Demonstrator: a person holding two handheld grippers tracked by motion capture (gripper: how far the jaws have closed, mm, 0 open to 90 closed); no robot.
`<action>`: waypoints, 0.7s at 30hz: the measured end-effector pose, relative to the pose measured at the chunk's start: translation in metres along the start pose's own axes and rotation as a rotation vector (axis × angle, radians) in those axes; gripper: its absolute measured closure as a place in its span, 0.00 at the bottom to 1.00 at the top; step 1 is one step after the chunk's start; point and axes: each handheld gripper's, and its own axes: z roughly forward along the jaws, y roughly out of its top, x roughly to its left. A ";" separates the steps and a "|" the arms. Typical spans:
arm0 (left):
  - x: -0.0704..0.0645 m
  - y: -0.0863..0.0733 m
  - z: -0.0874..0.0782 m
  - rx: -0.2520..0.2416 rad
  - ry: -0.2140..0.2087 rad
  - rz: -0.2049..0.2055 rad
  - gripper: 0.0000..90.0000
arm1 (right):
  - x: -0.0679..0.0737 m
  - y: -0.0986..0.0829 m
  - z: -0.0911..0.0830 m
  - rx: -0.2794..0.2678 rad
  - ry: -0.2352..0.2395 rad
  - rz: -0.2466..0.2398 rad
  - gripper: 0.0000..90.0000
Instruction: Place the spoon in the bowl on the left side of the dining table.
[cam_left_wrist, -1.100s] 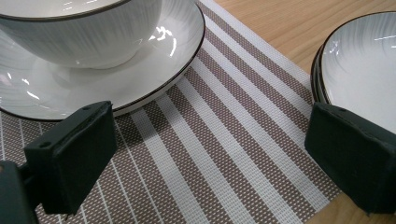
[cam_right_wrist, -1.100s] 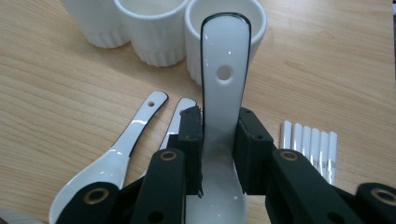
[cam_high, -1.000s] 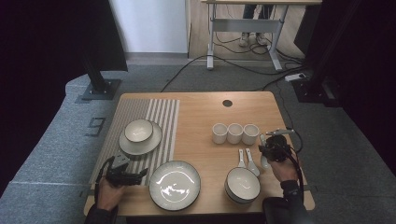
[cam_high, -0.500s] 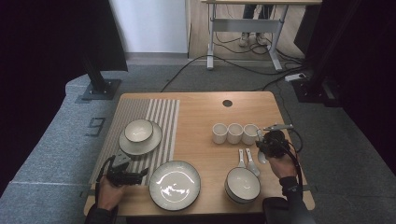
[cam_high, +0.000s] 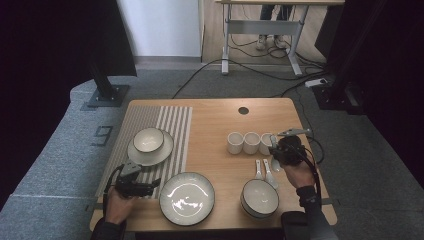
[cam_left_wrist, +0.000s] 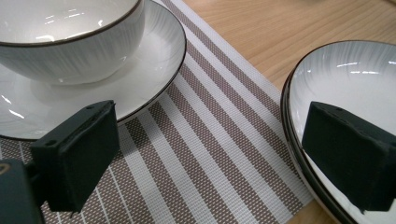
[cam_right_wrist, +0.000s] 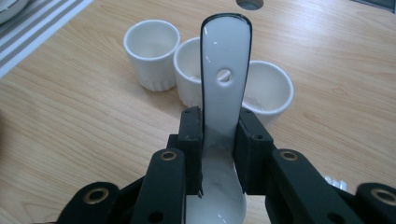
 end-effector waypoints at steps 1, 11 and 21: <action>0.000 0.001 0.000 0.003 -0.001 0.001 0.05 | 0.001 0.001 0.000 -0.001 0.002 -0.004 0.83; -0.005 0.019 0.002 0.018 -0.028 0.013 0.07 | 0.013 0.012 -0.003 -0.014 0.020 -0.032 0.83; -0.016 0.046 0.006 0.037 -0.040 0.047 0.08 | 0.024 0.017 -0.001 -0.022 0.048 -0.052 0.83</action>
